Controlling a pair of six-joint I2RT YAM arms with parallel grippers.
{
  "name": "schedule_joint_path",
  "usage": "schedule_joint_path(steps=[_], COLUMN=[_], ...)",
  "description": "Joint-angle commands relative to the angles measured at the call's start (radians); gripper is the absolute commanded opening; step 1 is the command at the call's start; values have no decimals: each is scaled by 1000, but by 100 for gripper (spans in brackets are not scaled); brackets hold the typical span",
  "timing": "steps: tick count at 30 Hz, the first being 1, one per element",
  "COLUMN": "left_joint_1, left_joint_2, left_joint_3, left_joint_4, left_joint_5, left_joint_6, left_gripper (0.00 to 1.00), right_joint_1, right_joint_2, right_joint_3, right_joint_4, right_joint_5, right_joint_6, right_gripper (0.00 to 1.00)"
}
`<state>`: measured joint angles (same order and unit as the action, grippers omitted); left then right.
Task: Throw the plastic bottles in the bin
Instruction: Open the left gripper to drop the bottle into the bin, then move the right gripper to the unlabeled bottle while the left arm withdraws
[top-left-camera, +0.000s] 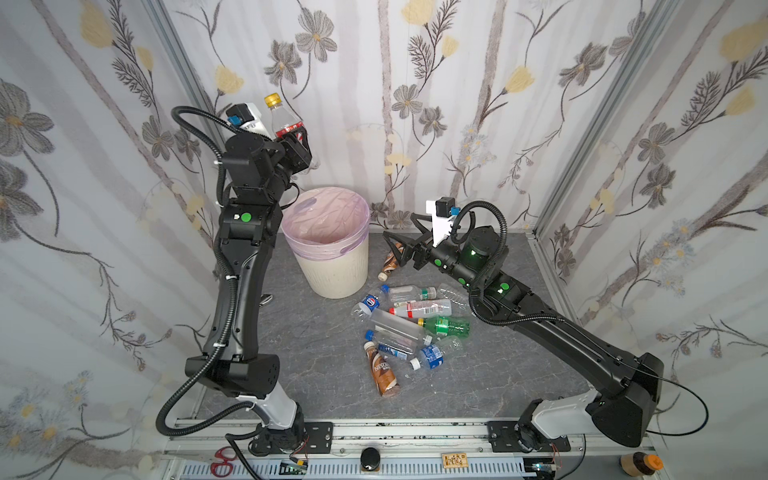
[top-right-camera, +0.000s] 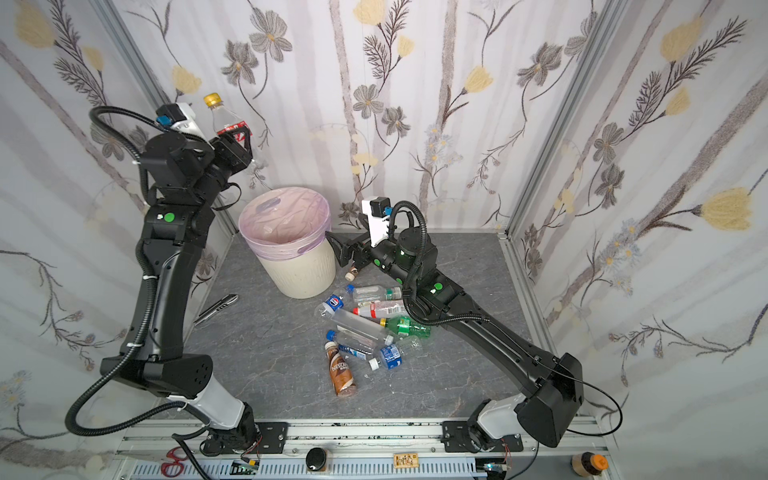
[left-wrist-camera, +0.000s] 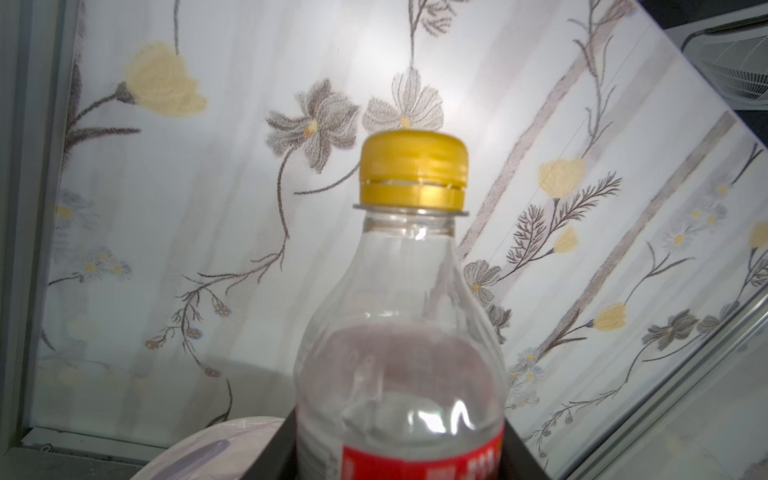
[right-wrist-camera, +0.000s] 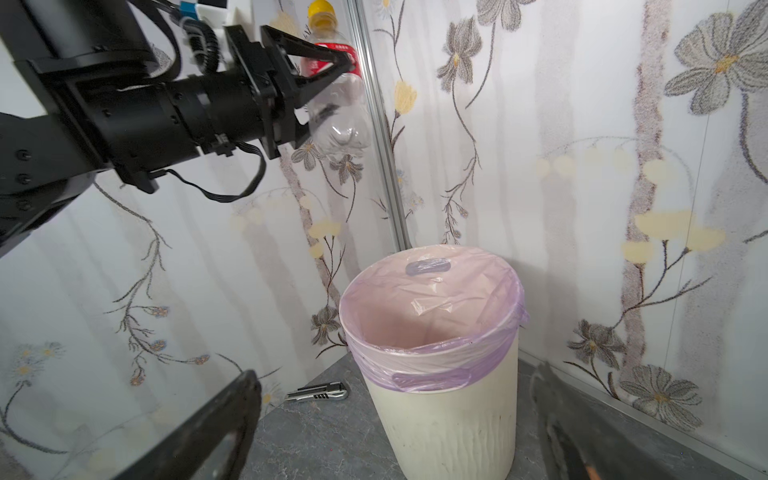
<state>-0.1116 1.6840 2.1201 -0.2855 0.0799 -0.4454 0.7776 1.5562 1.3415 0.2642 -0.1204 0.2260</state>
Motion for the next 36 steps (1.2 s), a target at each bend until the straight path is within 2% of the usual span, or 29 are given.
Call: schedule_joint_path(steps=[1, 2, 3, 6, 10, 14, 20, 27, 33, 36], left_joint_1=[-19, -37, -54, -99, -130, -181, -284, -379, -446, -469], left_joint_2=[52, 62, 63, 32, 11, -19, -55, -119, -166, -197], left_joint_3=[-109, -142, -151, -120, -43, -73, -173, -347, -496, -583], left_joint_4=[-38, -41, -54, -63, -68, -71, -72, -72, -72, -71], left_joint_5=[98, 106, 78, -27, -26, -47, -91, -146, -159, -157], left_joint_6=[-24, 1, 27, 88, 90, 105, 128, 99, 79, 59], left_gripper=[85, 99, 100, 100, 100, 100, 100, 100, 100, 100], right_joint_1=[0, 0, -1, -10, -17, -36, -103, -203, -257, -273], right_joint_2=[-12, -21, -32, -55, -64, -70, -91, -96, -27, 17], right_joint_3=[-18, -30, -44, -73, -89, -99, -164, -264, -287, -266], right_joint_4=[-10, -15, -12, -13, -25, -68, -146, -190, -199, -277], right_joint_5=[36, 42, 46, 51, 62, 96, 135, 163, 169, 205], right_joint_6=[-8, -8, -8, -8, 4, 27, 78, 149, 196, 205], right_gripper=[100, 100, 100, 100, 100, 100, 100, 100, 100, 100])
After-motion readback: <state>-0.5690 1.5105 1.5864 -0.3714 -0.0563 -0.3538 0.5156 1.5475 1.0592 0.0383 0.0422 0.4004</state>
